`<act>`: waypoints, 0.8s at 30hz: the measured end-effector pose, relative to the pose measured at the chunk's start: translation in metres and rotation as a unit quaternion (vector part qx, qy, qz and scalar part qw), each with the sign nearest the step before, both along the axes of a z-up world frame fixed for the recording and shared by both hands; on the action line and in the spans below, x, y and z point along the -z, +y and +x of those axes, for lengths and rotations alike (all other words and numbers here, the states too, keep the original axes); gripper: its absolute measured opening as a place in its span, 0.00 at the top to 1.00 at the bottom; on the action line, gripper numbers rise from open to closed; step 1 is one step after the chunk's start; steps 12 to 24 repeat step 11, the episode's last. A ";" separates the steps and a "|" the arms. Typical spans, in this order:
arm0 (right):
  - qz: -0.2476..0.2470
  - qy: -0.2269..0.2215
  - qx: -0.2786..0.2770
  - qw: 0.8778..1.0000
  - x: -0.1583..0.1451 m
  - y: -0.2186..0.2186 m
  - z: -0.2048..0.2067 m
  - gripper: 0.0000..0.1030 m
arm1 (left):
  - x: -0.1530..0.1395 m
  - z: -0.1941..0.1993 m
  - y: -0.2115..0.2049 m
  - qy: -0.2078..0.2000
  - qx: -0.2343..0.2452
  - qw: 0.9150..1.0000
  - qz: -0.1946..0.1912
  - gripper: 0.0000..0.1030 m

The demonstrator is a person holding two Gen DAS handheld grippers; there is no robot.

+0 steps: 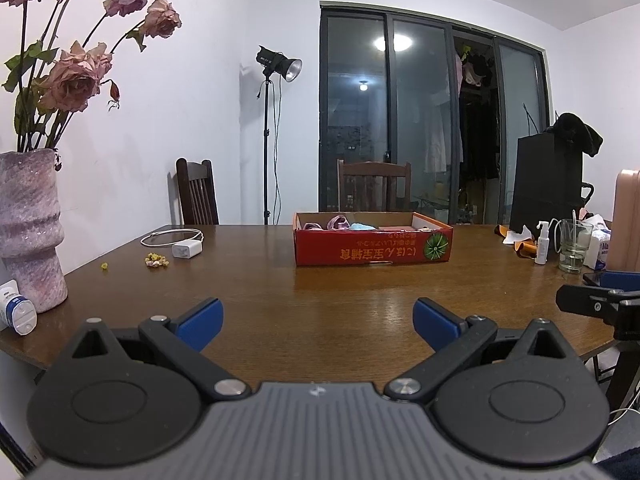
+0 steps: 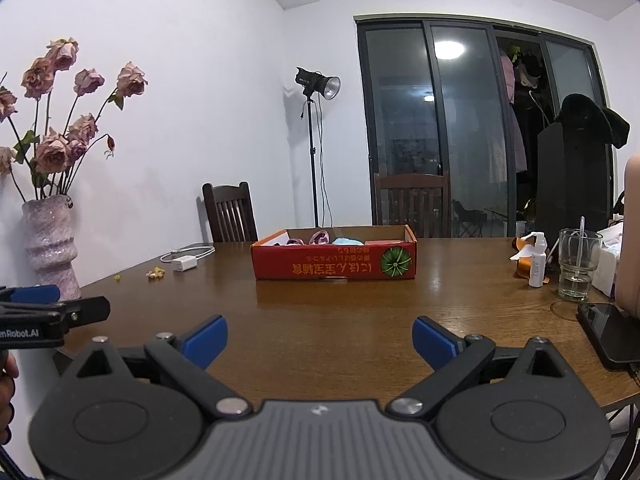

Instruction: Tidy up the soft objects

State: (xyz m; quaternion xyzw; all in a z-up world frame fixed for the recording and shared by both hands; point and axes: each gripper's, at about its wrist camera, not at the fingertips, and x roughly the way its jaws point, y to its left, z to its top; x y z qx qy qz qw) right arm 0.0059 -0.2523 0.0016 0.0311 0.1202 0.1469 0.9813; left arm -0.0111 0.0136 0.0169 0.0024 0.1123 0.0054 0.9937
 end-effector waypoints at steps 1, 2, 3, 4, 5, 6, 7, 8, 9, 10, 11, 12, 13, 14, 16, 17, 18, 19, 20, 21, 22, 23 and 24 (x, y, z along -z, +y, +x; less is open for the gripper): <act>0.000 0.000 0.000 1.000 0.000 0.000 0.000 0.04 | 0.000 0.000 0.000 0.000 -0.001 1.000 -0.001 0.00; 0.000 0.000 0.001 1.000 0.000 0.000 0.000 0.04 | 0.000 0.000 0.001 0.000 -0.001 1.000 -0.002 0.00; 0.000 0.000 0.000 1.000 0.000 0.000 0.000 0.04 | 0.000 0.000 0.001 0.001 -0.001 1.000 -0.001 0.00; 0.000 -0.001 0.001 1.000 0.000 0.000 0.000 0.04 | 0.000 0.000 0.001 0.001 0.000 1.000 0.000 0.00; -0.001 -0.001 0.001 1.000 0.001 0.000 0.000 0.03 | 0.000 0.000 0.001 0.001 0.001 1.000 -0.001 0.00; -0.001 0.000 0.002 1.000 0.001 0.001 0.000 0.03 | 0.000 0.000 0.001 0.000 0.002 1.000 -0.001 0.00; -0.001 0.000 0.001 1.000 0.002 0.001 0.001 0.03 | 0.000 0.000 0.001 0.000 0.002 1.000 0.000 0.00; -0.001 0.001 0.001 1.000 0.001 0.001 0.001 0.03 | 0.000 -0.001 0.001 -0.002 0.001 1.000 0.001 0.00; -0.001 0.001 0.001 1.000 0.001 0.001 0.001 0.03 | 0.001 -0.001 0.001 -0.004 0.000 1.000 0.003 0.00; -0.001 0.000 0.001 1.000 0.001 0.001 0.001 0.03 | 0.001 -0.001 0.000 -0.007 -0.002 1.000 0.004 0.00; -0.001 0.000 0.001 1.000 0.001 0.001 0.001 0.03 | 0.001 -0.002 0.000 -0.010 0.002 1.000 0.005 0.00; -0.001 0.000 0.001 1.000 0.001 0.001 0.001 0.03 | 0.001 -0.002 0.000 -0.010 0.002 1.000 0.005 0.00; -0.001 0.000 0.001 1.000 0.001 0.001 0.001 0.03 | 0.001 -0.002 0.000 -0.010 0.002 1.000 0.005 0.00; -0.001 0.000 0.001 1.000 0.001 0.001 0.001 0.03 | 0.001 -0.002 0.000 -0.010 0.002 1.000 0.005 0.00; -0.001 0.000 0.001 1.000 0.001 0.001 0.001 0.03 | 0.001 -0.002 0.000 -0.010 0.002 1.000 0.005 0.00; -0.001 0.000 0.001 1.000 0.001 0.001 0.001 0.03 | 0.001 -0.002 0.000 -0.010 0.002 1.000 0.005 0.00; -0.001 0.000 0.001 1.000 0.001 0.001 0.001 0.03 | 0.001 -0.002 0.000 -0.010 0.002 1.000 0.005 0.00; -0.001 0.000 0.001 1.000 0.001 0.001 0.001 0.03 | 0.001 -0.002 0.000 -0.010 0.002 1.000 0.005 0.00; -0.001 0.000 0.001 1.000 0.001 0.001 0.001 0.03 | 0.001 -0.002 0.000 -0.010 0.002 1.000 0.005 0.00; -0.001 0.000 0.001 1.000 0.001 0.001 0.001 0.03 | 0.001 -0.002 0.000 -0.010 0.002 1.000 0.005 0.00; -0.001 0.000 0.001 1.000 0.001 0.001 0.001 0.03 | 0.001 -0.002 0.000 -0.010 0.002 1.000 0.005 0.00; -0.001 0.000 0.001 1.000 0.001 0.001 0.001 0.03 | 0.001 -0.002 0.000 -0.010 0.002 1.000 0.005 0.00; -0.001 0.000 0.001 1.000 0.001 0.001 0.001 0.03 | 0.001 -0.002 0.000 -0.010 0.002 1.000 0.005 0.00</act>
